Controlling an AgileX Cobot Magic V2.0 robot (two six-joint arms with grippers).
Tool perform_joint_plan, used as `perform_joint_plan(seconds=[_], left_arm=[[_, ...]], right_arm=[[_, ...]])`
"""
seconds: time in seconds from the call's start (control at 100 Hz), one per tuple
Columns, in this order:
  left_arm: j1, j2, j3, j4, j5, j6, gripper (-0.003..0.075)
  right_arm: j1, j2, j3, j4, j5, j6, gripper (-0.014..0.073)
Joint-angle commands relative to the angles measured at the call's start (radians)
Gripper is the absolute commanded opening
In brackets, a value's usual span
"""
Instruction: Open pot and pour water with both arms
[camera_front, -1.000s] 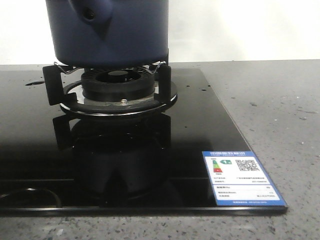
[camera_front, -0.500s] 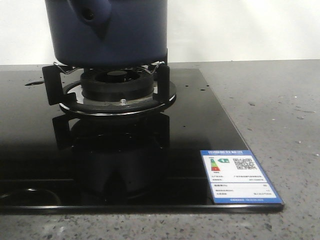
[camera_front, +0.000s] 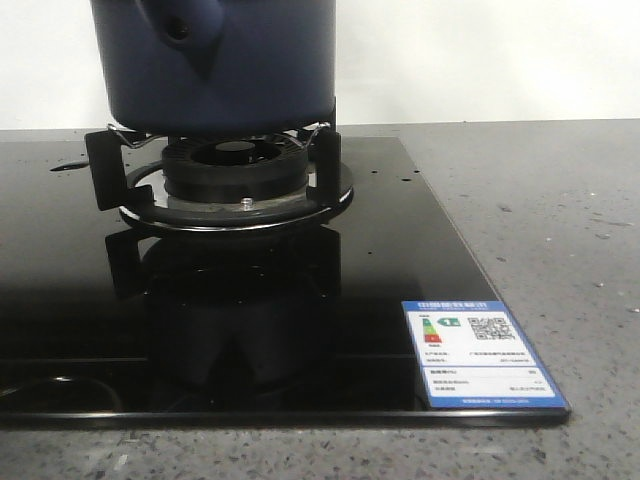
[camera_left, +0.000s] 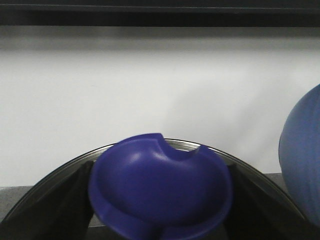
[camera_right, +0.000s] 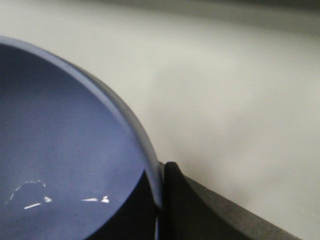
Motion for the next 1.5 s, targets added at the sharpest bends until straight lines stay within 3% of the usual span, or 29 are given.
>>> perform_joint_plan(seconds=[0.0,0.42,0.58,0.94,1.489], left_arm=[[0.003,-0.029,-0.035,-0.005,-0.104,-0.008,0.0368],[0.003,-0.029,-0.035,-0.005,-0.104,-0.008,0.0368],[0.003,-0.029,-0.035,-0.005,-0.106,-0.008,0.0368],[0.003,-0.029,-0.035,-0.005,-0.110,-0.008,0.0368],[0.003,-0.029,-0.035,-0.005,-0.111,-0.008,0.0368]], right_arm=[[0.009,-0.082,0.035,0.004,-0.235,-0.012,-0.0042],[0.028,-0.132,0.262,-0.028,-0.614,-0.012,-0.0043],[0.031,-0.143,0.348,-0.128,-0.781,0.054,-0.0043],[0.036,-0.143,0.374,-0.198,-1.007,0.067,-0.0043],[0.036,-0.143,0.372,-0.245,-1.122,0.067,-0.0043]])
